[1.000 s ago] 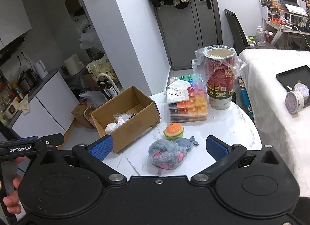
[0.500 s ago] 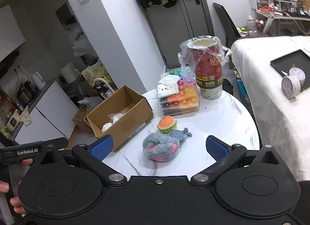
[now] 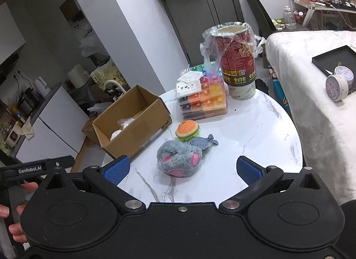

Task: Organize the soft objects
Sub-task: 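Move both tools back toward the grey mouse plush on the table, then close the right tool on the grey mouse plush's body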

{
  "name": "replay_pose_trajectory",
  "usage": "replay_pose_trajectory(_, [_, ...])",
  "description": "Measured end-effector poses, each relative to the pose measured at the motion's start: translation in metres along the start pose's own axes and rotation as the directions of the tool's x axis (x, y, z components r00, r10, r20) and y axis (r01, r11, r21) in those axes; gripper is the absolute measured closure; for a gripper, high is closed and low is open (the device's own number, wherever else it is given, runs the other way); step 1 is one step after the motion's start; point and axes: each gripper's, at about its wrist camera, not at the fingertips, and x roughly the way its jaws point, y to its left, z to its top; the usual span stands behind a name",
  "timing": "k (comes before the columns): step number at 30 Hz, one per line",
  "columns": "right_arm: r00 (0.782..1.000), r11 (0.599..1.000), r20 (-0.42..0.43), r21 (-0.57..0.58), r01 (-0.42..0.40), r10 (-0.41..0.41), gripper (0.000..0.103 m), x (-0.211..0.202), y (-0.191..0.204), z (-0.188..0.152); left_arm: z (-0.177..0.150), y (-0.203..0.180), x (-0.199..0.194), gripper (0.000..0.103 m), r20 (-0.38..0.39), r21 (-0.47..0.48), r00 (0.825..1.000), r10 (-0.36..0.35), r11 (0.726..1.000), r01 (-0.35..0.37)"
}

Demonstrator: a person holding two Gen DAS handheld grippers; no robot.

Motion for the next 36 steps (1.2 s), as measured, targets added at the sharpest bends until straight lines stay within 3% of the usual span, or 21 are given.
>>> replay_pose_trajectory(27, [0.999, 0.999, -0.026, 0.035, -0.04, 0.041, 0.0, 0.047, -0.01, -0.005, -0.006, -0.01, 0.05, 0.003, -0.037, 0.032, 0.999, -0.034, 0.999, 0.035])
replay_pose_trajectory(33, [0.997, 0.994, -0.026, 0.09, -0.068, 0.071, 0.002, 0.062, -0.023, -0.007, -0.005, -0.024, 0.065, 0.013, -0.056, 0.038, 0.996, -0.077, 0.996, 0.079])
replay_pose_trajectory(36, [0.994, 0.983, -0.032, 0.161, -0.094, 0.1, 0.009, 0.074, -0.035, -0.008, -0.004, -0.032, 0.077, 0.02, -0.07, 0.027, 0.993, -0.099, 0.995, 0.101])
